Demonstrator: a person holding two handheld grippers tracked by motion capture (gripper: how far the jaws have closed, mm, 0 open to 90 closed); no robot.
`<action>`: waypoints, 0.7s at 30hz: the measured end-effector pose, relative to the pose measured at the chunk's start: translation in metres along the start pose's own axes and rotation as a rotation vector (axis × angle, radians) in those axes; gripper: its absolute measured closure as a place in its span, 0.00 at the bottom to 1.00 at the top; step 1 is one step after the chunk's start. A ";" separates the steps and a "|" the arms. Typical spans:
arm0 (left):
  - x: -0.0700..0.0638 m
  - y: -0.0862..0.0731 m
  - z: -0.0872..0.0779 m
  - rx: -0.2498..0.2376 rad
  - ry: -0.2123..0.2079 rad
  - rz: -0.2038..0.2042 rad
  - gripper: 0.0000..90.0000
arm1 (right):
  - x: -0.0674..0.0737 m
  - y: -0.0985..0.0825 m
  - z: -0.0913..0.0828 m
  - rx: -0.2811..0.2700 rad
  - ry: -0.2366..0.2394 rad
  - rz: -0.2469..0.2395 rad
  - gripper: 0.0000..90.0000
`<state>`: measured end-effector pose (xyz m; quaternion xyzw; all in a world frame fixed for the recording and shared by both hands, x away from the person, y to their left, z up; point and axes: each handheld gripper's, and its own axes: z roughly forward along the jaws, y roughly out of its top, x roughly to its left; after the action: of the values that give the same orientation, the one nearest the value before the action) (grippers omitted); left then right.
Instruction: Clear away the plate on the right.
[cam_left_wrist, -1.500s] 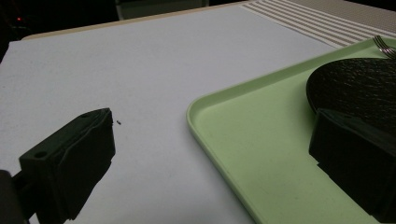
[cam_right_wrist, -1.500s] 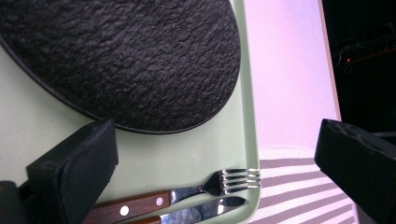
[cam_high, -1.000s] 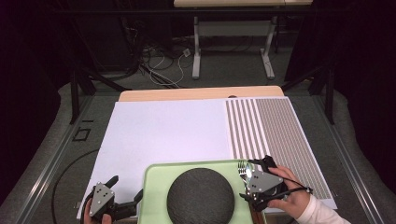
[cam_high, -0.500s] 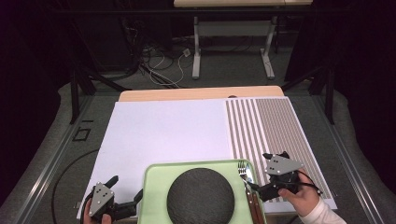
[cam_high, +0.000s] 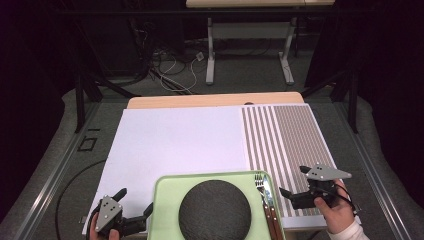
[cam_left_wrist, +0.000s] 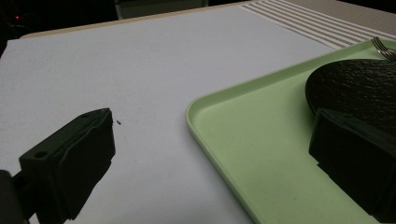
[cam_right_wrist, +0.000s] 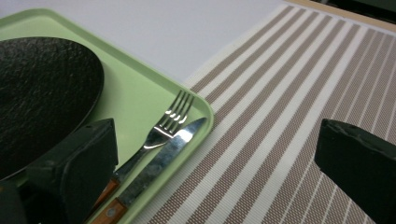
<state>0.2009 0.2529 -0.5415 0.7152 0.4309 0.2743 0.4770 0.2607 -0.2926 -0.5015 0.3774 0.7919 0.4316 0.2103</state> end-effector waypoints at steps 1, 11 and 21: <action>0.000 0.000 0.000 -0.001 0.000 0.000 0.01 | -0.002 -0.002 0.000 -0.004 -0.007 0.012 0.00; 0.000 0.000 0.000 0.000 0.001 0.000 0.01 | -0.017 -0.021 -0.001 -0.011 -0.067 0.096 0.00; 0.000 0.000 0.000 0.001 -0.004 0.003 0.01 | -0.030 -0.035 0.003 -0.029 -0.096 0.156 0.00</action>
<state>0.2009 0.2528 -0.5415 0.7166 0.4293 0.2732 0.4770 0.2673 -0.3262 -0.5325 0.4551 0.7428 0.4395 0.2191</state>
